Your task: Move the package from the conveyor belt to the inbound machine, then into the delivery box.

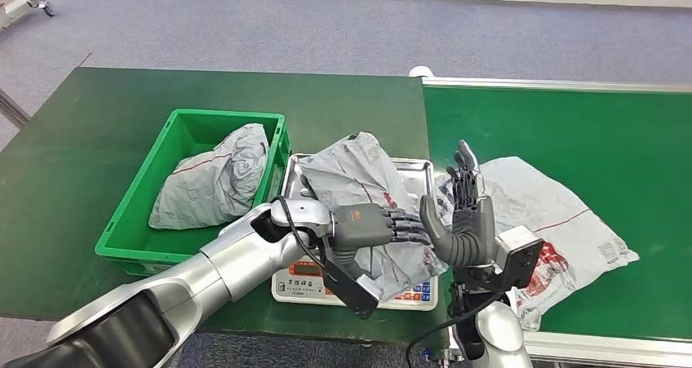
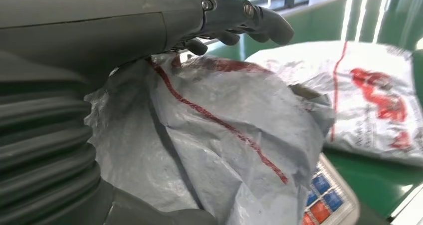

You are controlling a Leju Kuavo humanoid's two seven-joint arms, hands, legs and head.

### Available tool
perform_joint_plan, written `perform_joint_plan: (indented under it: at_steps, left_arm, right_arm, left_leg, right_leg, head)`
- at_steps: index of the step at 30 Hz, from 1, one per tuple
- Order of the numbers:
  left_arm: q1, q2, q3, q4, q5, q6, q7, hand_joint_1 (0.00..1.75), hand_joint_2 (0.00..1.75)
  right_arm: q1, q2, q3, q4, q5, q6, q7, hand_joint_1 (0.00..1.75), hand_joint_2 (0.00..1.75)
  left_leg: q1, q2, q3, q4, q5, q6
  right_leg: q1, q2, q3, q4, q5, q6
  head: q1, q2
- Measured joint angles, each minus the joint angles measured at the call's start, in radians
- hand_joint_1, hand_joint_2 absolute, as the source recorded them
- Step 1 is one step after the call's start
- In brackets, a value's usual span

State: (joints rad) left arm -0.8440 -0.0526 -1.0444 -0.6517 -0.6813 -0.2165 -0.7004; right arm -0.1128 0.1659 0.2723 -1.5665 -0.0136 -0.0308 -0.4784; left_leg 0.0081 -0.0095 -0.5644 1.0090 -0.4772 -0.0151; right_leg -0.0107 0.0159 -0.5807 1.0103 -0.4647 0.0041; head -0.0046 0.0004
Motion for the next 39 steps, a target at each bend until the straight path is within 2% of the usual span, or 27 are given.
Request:
perform_joint_plan:
  at_steps: [5, 17, 21, 25, 30, 35, 39]
  left_arm:
    - [0.000, -0.002, -0.037, -0.009, 0.026, 0.037, 0.000, 0.00, 1.75]
    - [0.000, -0.011, -0.064, -0.014, 0.041, 0.038, 0.000, 0.00, 1.75]
    - [0.000, -0.012, -0.070, -0.015, 0.048, 0.021, 0.000, 1.75, 1.75]
    - [0.001, -0.034, -0.102, -0.001, 0.048, -0.016, 0.000, 1.75, 1.75]
    - [0.000, -0.058, -0.126, 0.036, 0.040, 0.004, 0.000, 1.75, 1.75]
    - [-0.019, -0.058, -0.129, 0.047, 0.039, 0.032, 0.014, 1.75, 1.75]
    - [-0.044, -0.041, -0.129, 0.045, -0.024, 0.042, 0.034, 1.75, 1.75]
  right_arm:
    - [-0.023, 0.000, 0.005, 0.000, -0.011, 0.002, 0.008, 0.00, 1.75]
    - [-0.032, 0.000, 0.005, 0.001, -0.017, 0.004, 0.014, 0.00, 1.75]
    - [-0.033, 0.000, 0.006, 0.002, -0.018, 0.007, 0.014, 0.00, 1.75]
    - [-0.044, 0.000, 0.007, 0.015, -0.028, 0.011, 0.016, 0.00, 1.75]
    - [-0.064, 0.000, 0.007, 0.049, -0.045, 0.010, 0.022, 0.00, 1.75]
    - [-0.076, 0.000, 0.007, 0.080, -0.058, 0.010, 0.022, 0.00, 1.75]
    - [-0.079, 0.000, 0.007, 0.085, -0.061, 0.010, 0.020, 0.00, 1.75]
  left_leg:
    - [0.000, 0.000, 0.000, 0.000, 0.000, 0.000]
    - [0.000, 0.000, 0.000, 0.000, 0.000, 0.000]
    - [0.000, 0.000, 0.000, 0.000, 0.000, 0.000]
    - [0.000, -0.001, -0.001, 0.000, 0.000, 0.000]
    - [0.000, -0.001, -0.001, 0.000, 0.000, 0.000]
    - [0.000, -0.001, -0.001, 0.000, 0.000, 0.000]
    - [0.000, 0.000, 0.000, 0.000, 0.000, 0.000]
  right_leg:
    - [0.000, 0.000, 0.000, 0.000, 0.000, 0.000]
    - [0.000, 0.000, 0.000, 0.000, 0.000, 0.000]
    - [0.000, 0.000, 0.000, 0.000, 0.000, 0.000]
    - [0.000, -0.001, 0.000, 0.000, 0.000, 0.000]
    - [0.000, -0.001, 0.000, 0.000, 0.000, 0.000]
    - [0.000, -0.001, 0.000, 0.000, 0.000, 0.000]
    - [0.000, -0.001, 0.000, 0.000, 0.000, 0.000]
  head:
    - [0.000, 0.000]
    - [0.000, 0.000]
    - [0.000, 0.000]
    - [0.000, 0.000]
    - [0.000, 0.000]
    - [0.000, 0.000]
    - [0.000, 0.000]
